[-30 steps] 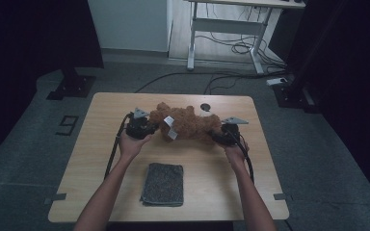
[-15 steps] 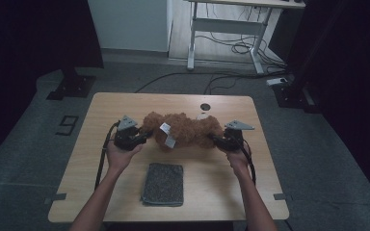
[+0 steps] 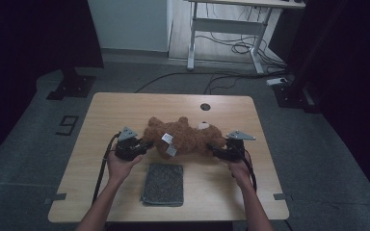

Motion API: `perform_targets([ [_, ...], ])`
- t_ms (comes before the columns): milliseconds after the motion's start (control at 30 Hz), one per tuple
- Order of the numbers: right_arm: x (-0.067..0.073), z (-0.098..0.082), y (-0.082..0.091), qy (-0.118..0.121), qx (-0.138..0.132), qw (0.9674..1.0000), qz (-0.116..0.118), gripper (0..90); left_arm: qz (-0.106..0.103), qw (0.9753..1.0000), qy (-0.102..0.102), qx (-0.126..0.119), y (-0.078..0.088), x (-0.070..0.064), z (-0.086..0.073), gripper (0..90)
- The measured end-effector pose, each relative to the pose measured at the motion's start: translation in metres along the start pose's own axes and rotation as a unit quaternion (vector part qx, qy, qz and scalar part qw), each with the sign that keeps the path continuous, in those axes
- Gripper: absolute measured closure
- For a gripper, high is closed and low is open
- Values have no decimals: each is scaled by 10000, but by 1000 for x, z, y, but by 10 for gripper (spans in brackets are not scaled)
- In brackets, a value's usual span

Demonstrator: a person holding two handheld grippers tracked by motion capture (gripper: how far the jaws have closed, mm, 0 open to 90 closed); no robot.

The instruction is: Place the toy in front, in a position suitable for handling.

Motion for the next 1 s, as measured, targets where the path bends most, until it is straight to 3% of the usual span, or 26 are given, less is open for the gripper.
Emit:
perform_targets([
  [100,-1,6,16,-114,-354,9992,-140,270,8,10000,21,-4,0,-3,-2,686],
  [133,2,10,29,-167,-498,9986,91,268,13,10000,28,-12,0,-3,-3,683],
  [167,2,10,29,-167,-498,9986,91,268,14,10000,41,-11,0,-3,-4,683],
  [200,10,11,35,-47,-508,9984,232,258,7,10000,71,-30,0,-3,-5,679],
  [233,10,11,35,-47,-508,9984,232,258,-11,10000,92,-24,0,-3,-7,679],
  [333,27,12,35,125,-462,9975,516,245,-13,9999,101,-21,0,-3,-11,668],
  [533,70,8,15,458,-265,9932,1034,228,-43,9998,175,-67,1,-5,-14,651],
  [733,91,8,-2,545,-188,9910,1206,206,-52,9998,180,-76,1,-5,-14,652],
  [833,99,7,-15,623,-88,9909,1188,198,-54,9998,180,-86,2,-7,-16,652],
  [900,101,6,-22,717,-26,9918,1055,198,-36,9998,187,-105,2,-9,-17,651],
  [933,101,5,-28,708,9,9929,957,264,-36,9997,203,-104,1,-9,-18,646],
  [1000,101,5,-29,735,5,9931,909,307,-15,9997,214,-100,1,-9,-19,639],
])
Point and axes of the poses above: each handheld gripper's, and its own axes: y roughly backward along the jaws, z roughly out of its top, x roughly to its left, the point moved 5 cm from there along -y, roughly forward along the jaws, and after that the axes turned 6 degrees about -z, right-handed, at the moved point
